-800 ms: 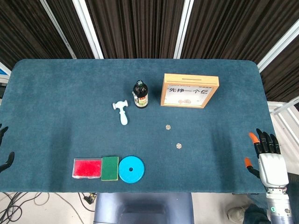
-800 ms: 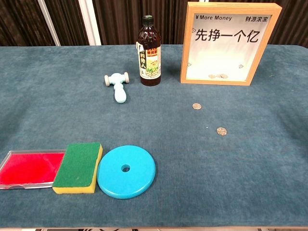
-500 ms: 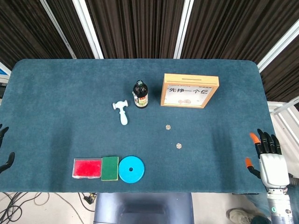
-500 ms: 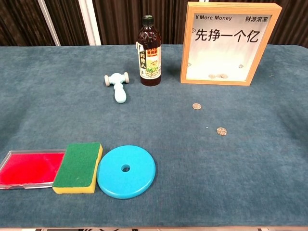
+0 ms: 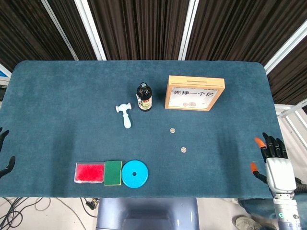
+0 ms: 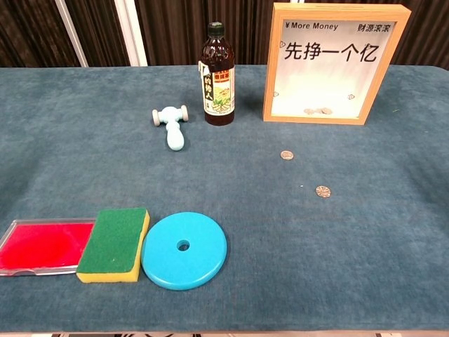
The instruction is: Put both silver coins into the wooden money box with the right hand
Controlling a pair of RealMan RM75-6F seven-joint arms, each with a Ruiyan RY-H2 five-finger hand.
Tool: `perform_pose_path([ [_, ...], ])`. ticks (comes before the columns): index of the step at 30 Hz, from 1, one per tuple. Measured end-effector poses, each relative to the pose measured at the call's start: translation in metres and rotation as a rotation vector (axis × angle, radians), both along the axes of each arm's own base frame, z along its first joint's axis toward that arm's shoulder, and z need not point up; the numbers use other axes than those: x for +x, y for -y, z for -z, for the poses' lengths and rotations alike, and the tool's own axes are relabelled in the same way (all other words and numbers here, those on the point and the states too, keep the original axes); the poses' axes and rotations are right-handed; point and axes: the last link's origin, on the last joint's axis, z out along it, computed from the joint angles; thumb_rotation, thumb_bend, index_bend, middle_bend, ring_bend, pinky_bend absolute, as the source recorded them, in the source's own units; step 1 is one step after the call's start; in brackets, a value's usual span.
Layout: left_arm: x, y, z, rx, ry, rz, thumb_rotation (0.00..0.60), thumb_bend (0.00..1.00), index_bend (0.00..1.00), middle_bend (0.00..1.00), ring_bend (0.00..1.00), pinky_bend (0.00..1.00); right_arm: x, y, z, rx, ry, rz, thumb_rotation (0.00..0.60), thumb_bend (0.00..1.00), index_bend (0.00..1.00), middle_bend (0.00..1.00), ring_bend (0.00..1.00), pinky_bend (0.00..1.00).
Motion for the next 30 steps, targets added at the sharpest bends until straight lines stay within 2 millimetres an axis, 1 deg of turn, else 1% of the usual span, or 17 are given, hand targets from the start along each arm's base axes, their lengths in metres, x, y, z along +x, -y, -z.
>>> perform_pose_path([
  [2,0.000,0.000,0.000,0.001,0.002,-0.002,0.600,0.40,0.09,0.00,0.00,0.00,0.001,0.000,0.002,0.011,0.003,-0.007,0.600,0.41,0.19,0.02,0.00,0.00],
  [8,-0.001,-0.001,0.001,0.002,0.009,-0.011,0.600,0.40,0.09,0.00,0.00,0.00,0.005,0.002,0.015,0.078,0.019,-0.023,0.600,0.41,0.23,0.02,0.00,0.00],
  [11,0.000,0.000,0.001,0.003,0.011,-0.014,0.600,0.40,0.09,0.00,0.00,0.00,0.008,0.011,0.023,0.116,0.011,-0.041,0.600,0.41,0.25,0.02,0.00,0.00],
  [17,-0.001,0.000,0.001,0.007,0.021,-0.022,0.600,0.40,0.09,0.00,0.00,0.00,0.021,0.038,0.042,0.180,-0.008,-0.072,0.600,0.41,0.31,0.02,0.00,0.00],
  [21,-0.001,0.000,0.001,0.005,0.027,-0.027,0.600,0.40,0.09,0.00,0.00,0.00,0.032,0.055,0.059,0.237,-0.018,-0.073,0.600,0.41,0.31,0.02,0.00,0.00],
  [25,-0.001,-0.001,0.001,0.005,0.033,-0.030,0.600,0.40,0.09,0.00,0.00,0.00,0.042,0.067,0.078,0.288,-0.016,-0.063,0.600,0.41,0.32,0.02,0.00,0.00],
  [30,-0.002,-0.001,0.001,0.004,0.039,-0.037,0.600,0.40,0.09,0.00,0.00,0.00,0.058,0.075,0.104,0.338,0.002,-0.073,0.600,0.41,0.35,0.02,0.00,0.00],
])
